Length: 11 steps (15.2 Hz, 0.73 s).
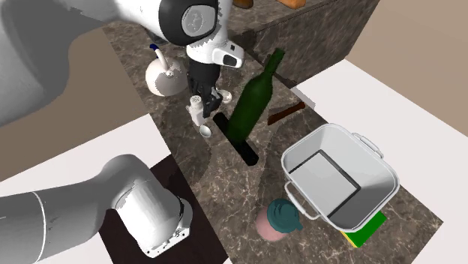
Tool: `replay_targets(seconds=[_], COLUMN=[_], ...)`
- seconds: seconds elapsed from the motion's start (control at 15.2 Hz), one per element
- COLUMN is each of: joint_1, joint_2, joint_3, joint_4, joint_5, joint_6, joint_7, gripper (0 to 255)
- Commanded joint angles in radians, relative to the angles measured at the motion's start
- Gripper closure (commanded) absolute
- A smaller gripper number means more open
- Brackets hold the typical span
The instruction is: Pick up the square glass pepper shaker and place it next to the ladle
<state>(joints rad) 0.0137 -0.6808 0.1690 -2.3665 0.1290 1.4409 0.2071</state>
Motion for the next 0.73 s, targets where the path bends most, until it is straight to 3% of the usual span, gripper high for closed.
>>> replay_targets(seconds=[0.0, 0.66], joint_1=[0.014, 0.048], joint_2=[0.042, 0.329], joint_3=[0.042, 0.229], joint_4=[0.034, 0.281], joint_5=[0.033, 0.099], joint_6=[0.012, 0.082], joint_7=[0.049, 0.274], gripper=[255, 255])
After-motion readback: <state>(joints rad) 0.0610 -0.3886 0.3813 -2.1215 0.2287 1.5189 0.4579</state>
